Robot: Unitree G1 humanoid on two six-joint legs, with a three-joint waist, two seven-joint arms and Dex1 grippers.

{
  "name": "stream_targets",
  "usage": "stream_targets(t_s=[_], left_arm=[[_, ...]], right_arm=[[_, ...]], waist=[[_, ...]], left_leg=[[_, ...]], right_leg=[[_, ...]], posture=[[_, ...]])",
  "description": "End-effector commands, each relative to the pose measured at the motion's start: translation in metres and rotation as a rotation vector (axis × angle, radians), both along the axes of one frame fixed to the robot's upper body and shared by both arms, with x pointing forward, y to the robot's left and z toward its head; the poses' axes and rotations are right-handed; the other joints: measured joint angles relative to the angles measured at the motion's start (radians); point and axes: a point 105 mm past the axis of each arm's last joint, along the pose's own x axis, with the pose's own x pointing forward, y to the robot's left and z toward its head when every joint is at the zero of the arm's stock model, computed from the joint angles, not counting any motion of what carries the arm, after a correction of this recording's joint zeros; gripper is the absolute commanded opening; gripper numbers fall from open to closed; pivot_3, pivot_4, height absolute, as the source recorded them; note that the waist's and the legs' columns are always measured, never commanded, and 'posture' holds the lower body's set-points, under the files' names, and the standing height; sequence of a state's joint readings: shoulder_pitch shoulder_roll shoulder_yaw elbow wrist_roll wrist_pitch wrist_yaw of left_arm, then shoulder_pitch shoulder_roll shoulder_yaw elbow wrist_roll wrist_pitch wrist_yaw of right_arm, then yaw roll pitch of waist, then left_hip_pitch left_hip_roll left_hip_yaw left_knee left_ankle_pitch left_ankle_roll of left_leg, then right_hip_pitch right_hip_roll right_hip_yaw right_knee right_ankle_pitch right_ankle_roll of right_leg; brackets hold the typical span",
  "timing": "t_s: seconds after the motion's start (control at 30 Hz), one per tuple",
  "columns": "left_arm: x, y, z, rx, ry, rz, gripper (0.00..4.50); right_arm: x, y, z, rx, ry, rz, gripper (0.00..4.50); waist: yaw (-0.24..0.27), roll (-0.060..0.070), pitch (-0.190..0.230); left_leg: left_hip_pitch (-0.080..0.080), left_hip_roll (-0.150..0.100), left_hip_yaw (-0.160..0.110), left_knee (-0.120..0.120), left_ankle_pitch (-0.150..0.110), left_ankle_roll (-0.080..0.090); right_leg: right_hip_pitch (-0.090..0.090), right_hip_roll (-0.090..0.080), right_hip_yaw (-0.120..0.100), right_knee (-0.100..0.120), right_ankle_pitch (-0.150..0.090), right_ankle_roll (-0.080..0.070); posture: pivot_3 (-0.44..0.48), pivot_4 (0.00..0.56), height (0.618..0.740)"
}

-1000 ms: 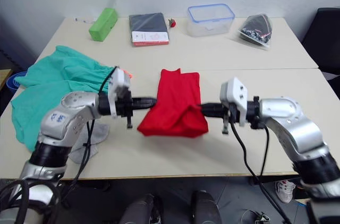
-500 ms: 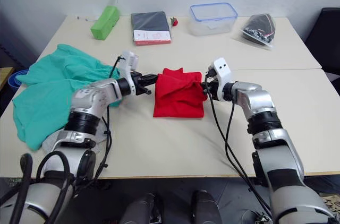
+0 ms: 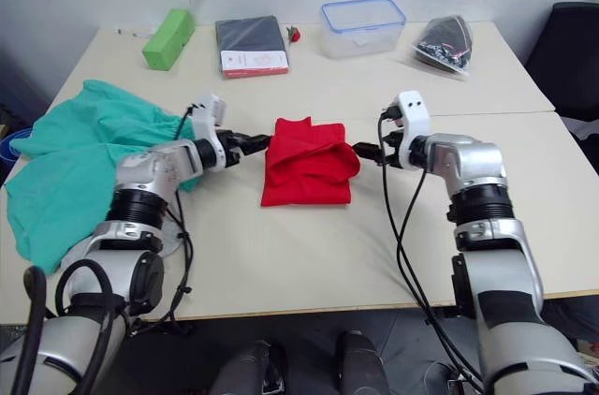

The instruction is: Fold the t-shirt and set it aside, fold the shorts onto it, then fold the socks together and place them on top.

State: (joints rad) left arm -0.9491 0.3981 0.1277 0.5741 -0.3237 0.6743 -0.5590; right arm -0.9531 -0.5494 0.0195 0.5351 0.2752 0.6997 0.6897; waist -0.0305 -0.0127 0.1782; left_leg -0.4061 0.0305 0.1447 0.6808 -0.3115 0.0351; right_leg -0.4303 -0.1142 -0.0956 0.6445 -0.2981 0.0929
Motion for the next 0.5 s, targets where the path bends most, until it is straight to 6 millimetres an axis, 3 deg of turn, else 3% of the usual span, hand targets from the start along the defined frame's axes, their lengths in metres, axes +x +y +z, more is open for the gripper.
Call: stream_targets(t_s=[0.03, 0.13, 0.27, 0.37, 0.5], left_arm=[[-0.030, -0.012, 0.035, 0.122, -0.229, -0.181, 4.47], [-0.070, -0.024, 0.023, 0.335, -0.339, -0.388, 4.47], [-0.107, -0.030, -0.014, 0.628, -0.401, -0.609, 4.47], [-0.109, -0.033, -0.027, 0.747, -0.443, -0.641, 4.47], [-0.091, -0.041, -0.036, 0.795, -0.467, -0.568, 4.47]], right_arm=[[-0.018, 0.001, 0.045, -0.166, -0.310, 0.126, 4.50], [-0.055, 0.021, 0.043, -0.224, -0.395, 0.351, 4.50], [-0.101, 0.042, 0.012, -0.408, -0.479, 0.622, 4.50], [-0.114, 0.050, -0.009, -0.482, -0.487, 0.693, 4.50], [-0.108, 0.059, -0.036, -0.595, -0.526, 0.696, 4.50]], waist=[[0.001, 0.000, 0.000], [0.003, 0.000, 0.000], [0.003, 0.000, 0.000], [0.006, 0.000, 0.000], [0.008, 0.000, 0.000]], left_leg=[[0.000, 0.000, 0.000, 0.000, 0.000, 0.000], [0.001, -0.001, 0.001, -0.001, 0.000, -0.001], [0.002, 0.000, 0.002, 0.001, 0.000, -0.001], [0.003, 0.000, 0.003, 0.001, 0.001, 0.000], [0.004, -0.001, 0.002, 0.001, 0.002, 0.000]], right_leg=[[0.000, 0.001, 0.000, 0.000, 0.000, 0.000], [0.001, 0.002, 0.000, -0.001, 0.000, 0.000], [0.002, 0.003, 0.002, -0.001, 0.000, 0.000], [0.002, 0.002, 0.003, -0.005, 0.000, 0.000], [0.003, -0.001, 0.002, -0.005, 0.000, 0.000]], posture=[[0.000, 0.150, 0.740], [0.000, 0.150, 0.740], [0.000, 0.150, 0.740], [0.000, 0.150, 0.740], [0.000, 0.150, 0.740]])
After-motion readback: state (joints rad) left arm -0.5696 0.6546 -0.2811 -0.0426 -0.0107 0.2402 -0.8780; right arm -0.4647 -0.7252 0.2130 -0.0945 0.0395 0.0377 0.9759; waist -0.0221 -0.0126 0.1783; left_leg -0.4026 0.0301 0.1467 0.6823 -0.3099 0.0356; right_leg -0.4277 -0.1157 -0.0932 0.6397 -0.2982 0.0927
